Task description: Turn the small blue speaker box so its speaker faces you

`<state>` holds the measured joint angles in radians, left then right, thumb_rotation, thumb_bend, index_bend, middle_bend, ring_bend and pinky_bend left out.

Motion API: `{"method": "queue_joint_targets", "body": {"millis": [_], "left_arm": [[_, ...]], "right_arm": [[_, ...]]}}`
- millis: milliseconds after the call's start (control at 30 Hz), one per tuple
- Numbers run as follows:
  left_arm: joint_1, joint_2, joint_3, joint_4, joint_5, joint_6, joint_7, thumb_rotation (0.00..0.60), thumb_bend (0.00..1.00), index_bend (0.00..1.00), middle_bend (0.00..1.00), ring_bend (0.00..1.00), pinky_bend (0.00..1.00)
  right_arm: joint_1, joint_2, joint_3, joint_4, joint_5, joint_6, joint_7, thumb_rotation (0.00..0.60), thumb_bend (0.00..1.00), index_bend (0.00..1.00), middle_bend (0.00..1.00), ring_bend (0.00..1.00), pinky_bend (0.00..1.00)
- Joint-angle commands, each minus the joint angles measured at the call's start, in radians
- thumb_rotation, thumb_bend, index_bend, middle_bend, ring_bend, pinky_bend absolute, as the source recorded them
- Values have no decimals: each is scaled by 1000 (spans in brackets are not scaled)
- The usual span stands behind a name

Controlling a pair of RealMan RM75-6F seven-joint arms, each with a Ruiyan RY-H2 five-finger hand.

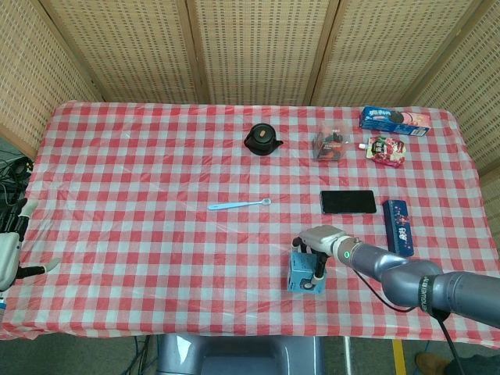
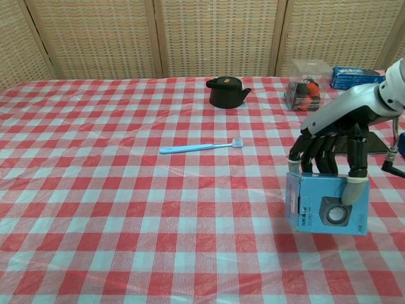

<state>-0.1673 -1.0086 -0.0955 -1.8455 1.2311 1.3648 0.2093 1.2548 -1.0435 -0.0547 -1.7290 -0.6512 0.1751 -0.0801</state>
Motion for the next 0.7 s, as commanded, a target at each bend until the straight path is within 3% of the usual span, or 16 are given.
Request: {"method": "queue_joint_targets", "body": {"millis": [33,100,167,233,300,367,467,600,700], "left_arm": [[0,1,0,0,-1,1,-1,600,0,0,0,0,0],[1,1,0,0,0,2,-3,600,0,0,0,0,0],[1,2,0,-1,0,1,-3,600,0,0,0,0,0],[1,2,1,-1,1,1,-3,600,0,0,0,0,0],[1,2,1,-1,3,1,-3,600,0,0,0,0,0],[1,2,1,-1,2,1,-3,600,0,0,0,0,0],[1,2,1,-1,2,2,-4,600,0,0,0,0,0],[1,2,2,-2,5,3,-6,600,0,0,0,0,0],[2,3,3,-3,10,5,-8,600,0,0,0,0,0]], "right_arm": [[43,-37,-65,33,11,12,24,600,791,502,520,430,369],[67,-56,-102,42,20,31,34,600,784,460,468,377,316],[97,-70,-143,51,38,32,47,600,720,363,324,237,179],[115,-80,-167,56,47,50,52,600,543,204,100,52,28],[127,-90,-188,58,52,77,52,600,397,82,10,0,0],[135,-102,-207,55,62,128,52,600,295,11,0,0,0],[138,-114,-227,47,70,211,35,600,225,0,0,0,0],[123,-119,-226,24,87,340,11,600,203,0,0,0,0],[112,-87,-214,-13,92,379,8,600,198,0,0,0,0]]}}
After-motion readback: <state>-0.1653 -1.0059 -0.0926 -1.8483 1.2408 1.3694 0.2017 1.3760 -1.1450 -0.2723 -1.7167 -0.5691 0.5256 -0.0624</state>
